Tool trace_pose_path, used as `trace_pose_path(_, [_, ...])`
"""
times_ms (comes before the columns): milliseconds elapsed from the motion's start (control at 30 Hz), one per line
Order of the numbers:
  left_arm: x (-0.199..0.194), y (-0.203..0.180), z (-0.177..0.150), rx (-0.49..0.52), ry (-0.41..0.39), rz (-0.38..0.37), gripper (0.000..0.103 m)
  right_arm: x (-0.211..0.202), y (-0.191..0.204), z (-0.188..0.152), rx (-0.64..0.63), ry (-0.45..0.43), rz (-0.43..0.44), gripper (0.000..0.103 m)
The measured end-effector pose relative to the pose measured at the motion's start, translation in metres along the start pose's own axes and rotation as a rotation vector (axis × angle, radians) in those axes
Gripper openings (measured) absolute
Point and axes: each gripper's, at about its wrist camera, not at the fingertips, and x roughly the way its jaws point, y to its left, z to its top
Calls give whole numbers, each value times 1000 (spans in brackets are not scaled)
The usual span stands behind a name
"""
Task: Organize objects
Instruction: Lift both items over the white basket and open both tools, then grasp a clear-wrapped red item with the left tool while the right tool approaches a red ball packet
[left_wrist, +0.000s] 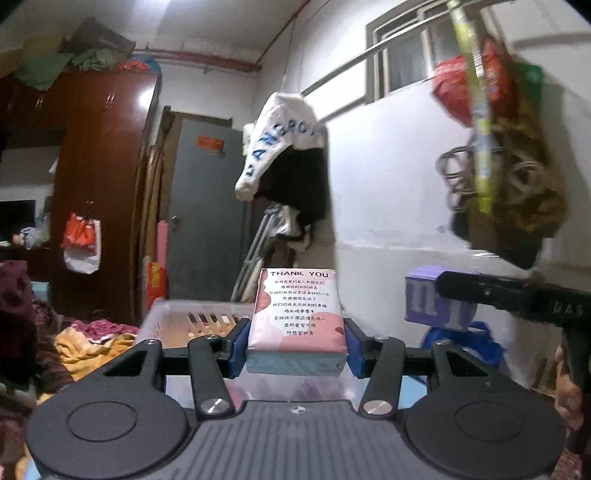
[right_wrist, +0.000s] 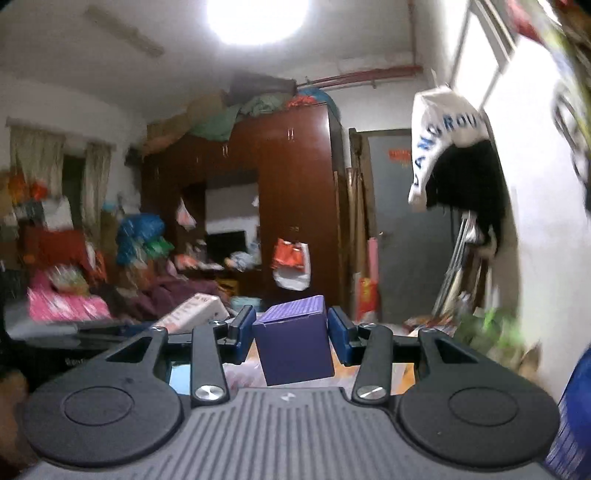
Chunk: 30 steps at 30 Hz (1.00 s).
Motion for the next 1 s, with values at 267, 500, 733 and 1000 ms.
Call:
trace_pose_path(267, [89,37,9,-107,195,154,66,103,-13,-5,-21,187,-52,88])
trace_pose_path(500, [32,37,2,-94,115,153,83,33,-20,-10,53,109,-3,103])
trace_pose_path(733, [-34,-17,-84,-15,236,6,96,31,-36,-80,49,374,-18,103])
trace_pose_path(1000, [-32,-50,-136,14,327,-40,92,67,-38,-111,114,503,-13,103])
